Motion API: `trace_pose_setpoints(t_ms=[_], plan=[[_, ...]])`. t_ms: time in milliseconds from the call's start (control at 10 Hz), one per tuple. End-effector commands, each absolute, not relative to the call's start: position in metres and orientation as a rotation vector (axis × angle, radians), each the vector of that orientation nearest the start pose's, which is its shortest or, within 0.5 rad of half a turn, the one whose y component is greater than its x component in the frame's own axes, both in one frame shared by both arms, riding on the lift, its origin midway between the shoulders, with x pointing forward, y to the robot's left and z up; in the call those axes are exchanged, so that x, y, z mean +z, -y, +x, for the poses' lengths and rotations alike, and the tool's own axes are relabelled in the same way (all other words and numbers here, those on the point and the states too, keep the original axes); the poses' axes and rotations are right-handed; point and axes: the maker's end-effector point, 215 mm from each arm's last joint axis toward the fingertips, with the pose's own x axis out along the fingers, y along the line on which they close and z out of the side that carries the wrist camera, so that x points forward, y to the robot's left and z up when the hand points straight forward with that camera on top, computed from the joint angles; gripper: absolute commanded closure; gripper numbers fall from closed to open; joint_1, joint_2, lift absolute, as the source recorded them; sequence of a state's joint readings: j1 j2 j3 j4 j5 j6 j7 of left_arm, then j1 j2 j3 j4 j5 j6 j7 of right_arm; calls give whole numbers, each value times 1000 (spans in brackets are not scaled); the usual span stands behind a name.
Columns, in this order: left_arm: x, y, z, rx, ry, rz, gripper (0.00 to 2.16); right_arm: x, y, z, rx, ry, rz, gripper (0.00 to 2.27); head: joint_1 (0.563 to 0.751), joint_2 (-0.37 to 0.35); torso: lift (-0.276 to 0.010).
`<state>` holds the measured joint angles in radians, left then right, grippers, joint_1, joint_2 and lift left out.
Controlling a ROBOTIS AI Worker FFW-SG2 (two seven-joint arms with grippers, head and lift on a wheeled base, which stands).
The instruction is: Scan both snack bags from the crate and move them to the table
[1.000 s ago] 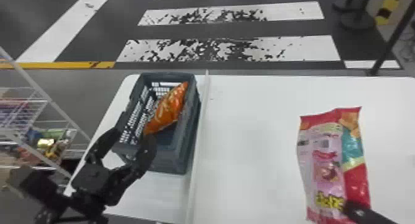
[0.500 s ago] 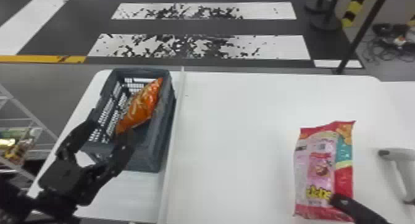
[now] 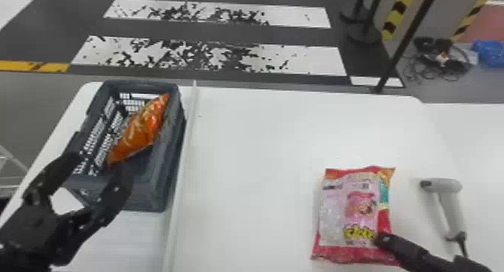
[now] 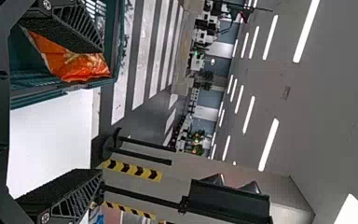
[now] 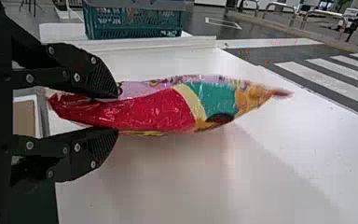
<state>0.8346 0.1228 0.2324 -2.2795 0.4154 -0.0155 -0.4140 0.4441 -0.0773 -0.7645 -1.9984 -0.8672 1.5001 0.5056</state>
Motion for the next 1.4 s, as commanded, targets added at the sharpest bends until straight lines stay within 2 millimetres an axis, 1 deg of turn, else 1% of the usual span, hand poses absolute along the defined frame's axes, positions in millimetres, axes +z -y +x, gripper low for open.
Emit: trace_pose_setpoints(t_ms=[0, 100, 200, 300, 400, 600, 700, 800, 900, 1000, 1100, 1300], plan=[[-303, -241, 349, -320, -38, -162, 80, -480, 323, 280, 213, -873, 942, 97, 695, -81, -87], [-302, -237, 351, -325, -36, -159, 80, -482, 345, 292, 174, -834, 876, 100, 695, -100, -87], [-304, -232, 352, -334, -42, -146, 80, -482, 365, 304, 136, -793, 799, 100, 695, -149, -87], [-303, -231, 353, -335, -37, -138, 80, -485, 379, 312, 103, -778, 746, 100, 695, -197, -87], [-302, -232, 356, -331, -37, -134, 80, -486, 386, 317, 88, -773, 712, 100, 695, -237, -87], [-301, -236, 356, -327, -35, -121, 80, -487, 385, 321, 88, -763, 691, 113, 695, -259, -87], [-301, -236, 356, -328, -36, -120, 80, -485, 389, 328, 81, -749, 668, 157, 695, -257, -87], [-300, -236, 358, -328, -31, -120, 80, -479, 397, 338, 78, -716, 652, 454, 695, -255, -87], [-300, -235, 359, -330, -30, -122, 80, -479, 403, 344, 72, -694, 647, 1555, 695, -256, -87], [-301, -235, 360, -329, -31, -118, 80, -479, 404, 349, 68, -683, 641, 2246, 695, -262, -87], [-303, -234, 361, -328, -32, -115, 80, -479, 397, 354, 83, -665, 628, 2246, 695, -270, -87], [-303, -233, 363, -328, -30, -114, 80, -486, 367, 363, 129, -681, 618, 2246, 695, -258, -87]])
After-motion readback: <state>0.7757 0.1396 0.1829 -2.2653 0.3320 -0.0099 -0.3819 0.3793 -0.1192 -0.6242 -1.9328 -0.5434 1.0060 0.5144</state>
